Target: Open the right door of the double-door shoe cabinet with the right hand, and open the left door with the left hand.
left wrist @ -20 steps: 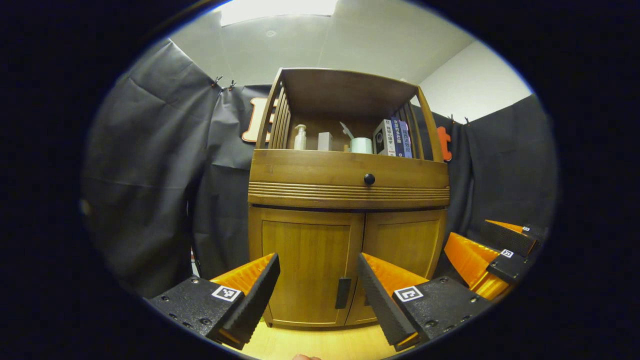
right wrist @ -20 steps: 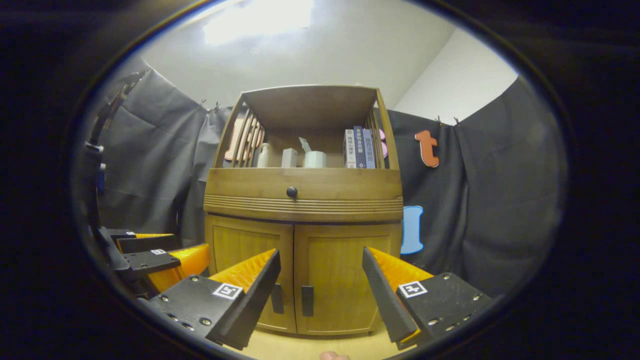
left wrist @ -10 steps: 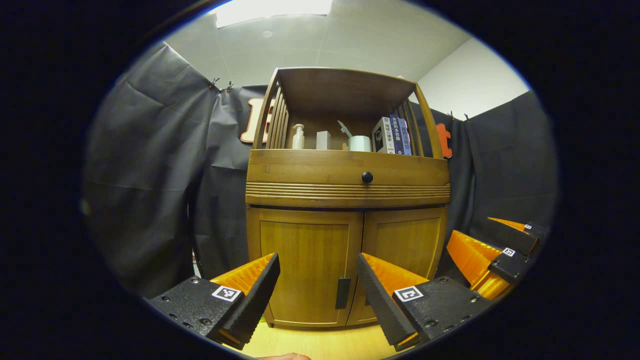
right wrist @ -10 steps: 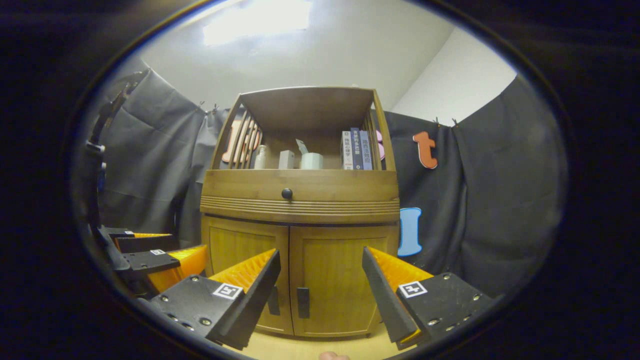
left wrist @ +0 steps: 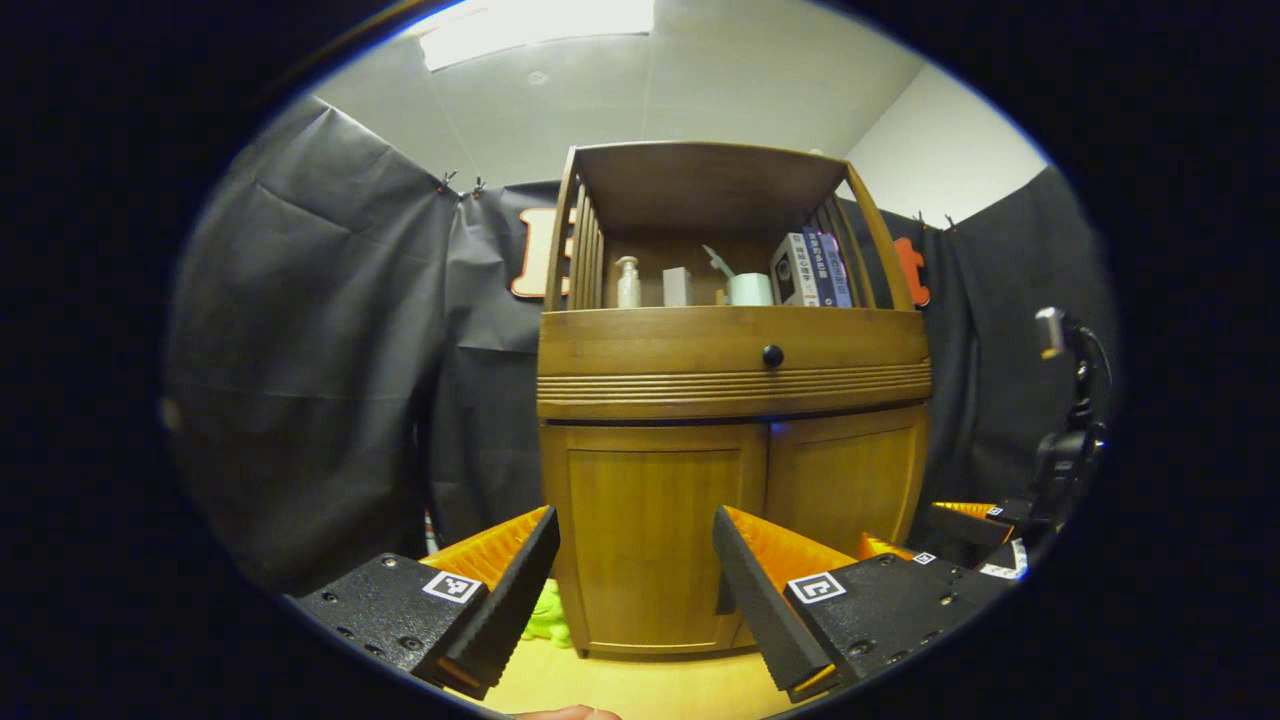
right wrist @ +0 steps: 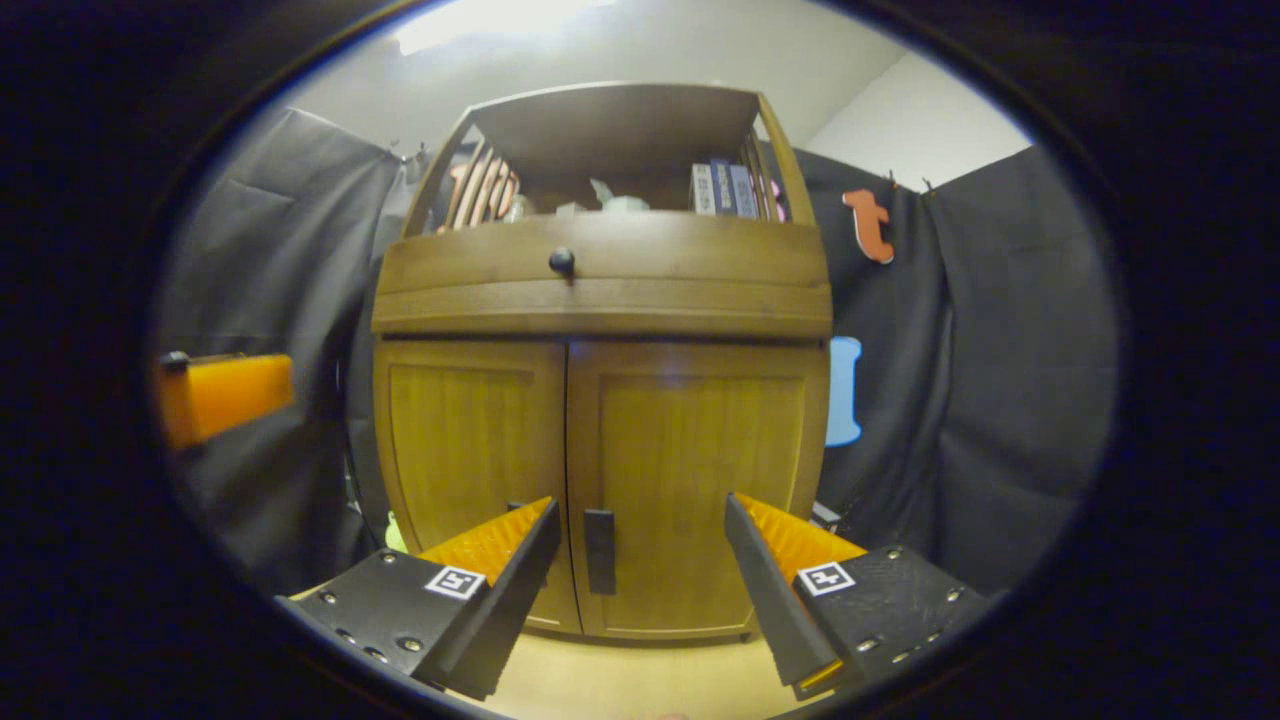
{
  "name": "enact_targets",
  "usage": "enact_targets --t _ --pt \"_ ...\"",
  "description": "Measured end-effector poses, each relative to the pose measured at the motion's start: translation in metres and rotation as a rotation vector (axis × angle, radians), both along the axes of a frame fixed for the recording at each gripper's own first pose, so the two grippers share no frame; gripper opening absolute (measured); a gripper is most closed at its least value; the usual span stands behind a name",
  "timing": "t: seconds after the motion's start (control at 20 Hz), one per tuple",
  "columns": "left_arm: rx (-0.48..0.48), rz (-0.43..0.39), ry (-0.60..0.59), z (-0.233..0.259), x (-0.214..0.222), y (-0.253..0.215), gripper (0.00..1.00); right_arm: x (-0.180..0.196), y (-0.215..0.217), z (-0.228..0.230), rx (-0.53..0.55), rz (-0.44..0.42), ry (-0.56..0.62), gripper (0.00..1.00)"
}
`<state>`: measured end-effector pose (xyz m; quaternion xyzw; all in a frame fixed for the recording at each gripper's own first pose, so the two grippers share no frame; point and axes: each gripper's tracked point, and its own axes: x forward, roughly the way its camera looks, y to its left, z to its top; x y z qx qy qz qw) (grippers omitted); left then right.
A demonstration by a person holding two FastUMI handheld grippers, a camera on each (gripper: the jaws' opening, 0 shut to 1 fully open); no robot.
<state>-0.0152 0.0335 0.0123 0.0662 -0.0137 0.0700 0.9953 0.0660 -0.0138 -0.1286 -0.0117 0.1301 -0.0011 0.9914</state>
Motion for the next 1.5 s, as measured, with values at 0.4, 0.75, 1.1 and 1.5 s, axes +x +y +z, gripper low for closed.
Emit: enact_targets --t 0.4,0.75,1.1,1.5 --pt "0.053 0.196 0.005 0.000 -0.023 0.064 0.92 0.056 0.022 -0.093 0.055 0.010 0.205 0.86" --pt "0.043 0.323 0.021 -0.006 -0.035 0.104 0.92 0.092 0.047 -0.121 0.048 0.043 0.246 0.68" --pt "0.021 0.344 0.030 -0.011 -0.034 0.113 0.92 0.104 0.046 -0.130 0.018 -0.011 0.264 0.31" --pt "-0.004 0.290 0.045 -0.016 -0.032 0.099 0.92 0.102 0.047 -0.123 0.030 -0.021 0.250 0.25"
